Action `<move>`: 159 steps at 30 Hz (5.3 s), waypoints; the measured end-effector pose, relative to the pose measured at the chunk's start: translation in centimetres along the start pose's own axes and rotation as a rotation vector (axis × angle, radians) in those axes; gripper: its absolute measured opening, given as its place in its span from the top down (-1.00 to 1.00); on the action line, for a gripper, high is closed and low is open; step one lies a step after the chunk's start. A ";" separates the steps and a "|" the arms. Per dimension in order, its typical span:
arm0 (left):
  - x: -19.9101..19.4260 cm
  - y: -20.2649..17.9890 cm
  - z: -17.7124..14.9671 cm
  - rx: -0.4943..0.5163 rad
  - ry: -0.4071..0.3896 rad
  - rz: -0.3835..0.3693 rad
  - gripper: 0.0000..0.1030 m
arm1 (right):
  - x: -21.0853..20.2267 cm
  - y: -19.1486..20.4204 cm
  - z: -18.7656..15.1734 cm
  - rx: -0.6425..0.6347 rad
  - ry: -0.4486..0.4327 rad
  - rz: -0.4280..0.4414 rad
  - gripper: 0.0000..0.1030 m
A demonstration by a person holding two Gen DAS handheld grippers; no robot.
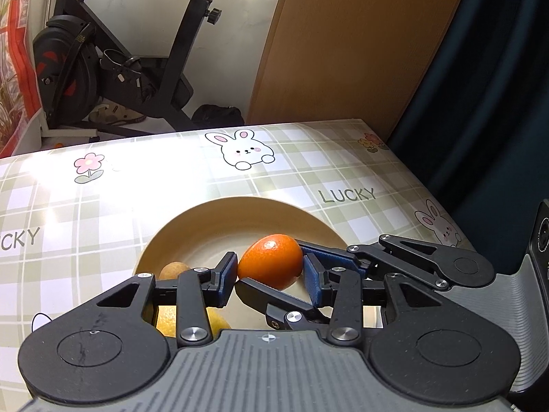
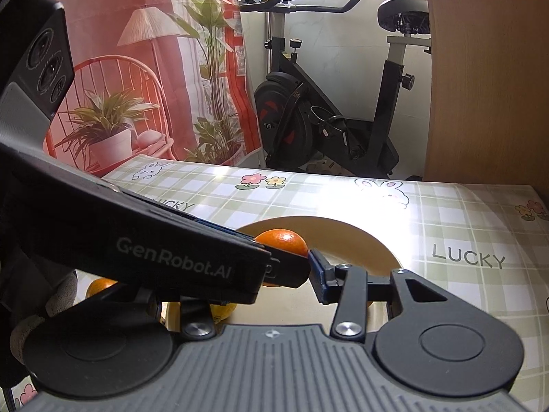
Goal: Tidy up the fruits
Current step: 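Lower the tangerine onto the plate and open the right gripper, then withdraw the open right gripper up from the plate, then move the open right gripper down to a second orange tangerine, then close the right gripper on the tangerine and lift it, then carry the tangerine in the right gripper over the beige plate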
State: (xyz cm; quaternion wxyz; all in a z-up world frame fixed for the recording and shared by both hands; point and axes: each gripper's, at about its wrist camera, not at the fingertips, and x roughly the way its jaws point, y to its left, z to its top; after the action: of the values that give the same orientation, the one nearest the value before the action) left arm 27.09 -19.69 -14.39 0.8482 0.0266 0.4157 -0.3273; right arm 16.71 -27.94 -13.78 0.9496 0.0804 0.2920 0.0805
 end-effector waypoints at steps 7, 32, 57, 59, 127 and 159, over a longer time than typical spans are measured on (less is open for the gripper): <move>1.4 0.5 0.6 -0.011 0.020 0.011 0.17 | 2.3 -1.2 0.7 0.021 0.040 -0.039 0.13; -8.7 1.8 -1.4 -0.020 -0.136 0.009 0.14 | -3.5 2.2 0.8 0.086 -0.043 -0.062 0.11; -15.5 4.1 -10.7 -0.171 -0.164 0.052 0.14 | -6.4 9.4 -6.0 -0.029 -0.013 0.006 0.10; -16.2 4.8 -11.2 -0.194 -0.167 0.073 0.14 | -6.6 9.9 -6.1 -0.038 -0.010 0.020 0.10; -13.2 6.1 -17.7 -0.233 -0.040 0.064 0.25 | -2.1 15.2 -8.8 -0.111 0.161 0.218 0.23; -7.0 -1.4 -2.3 0.022 -0.114 -0.019 0.26 | -5.2 4.2 0.0 0.024 -0.069 0.039 0.24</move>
State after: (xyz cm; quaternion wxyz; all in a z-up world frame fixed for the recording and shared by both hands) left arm 21.57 -16.30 -10.51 0.8671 0.0133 0.3632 -0.3407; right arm 12.04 -24.91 -10.13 0.9564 0.0999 0.2584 0.0926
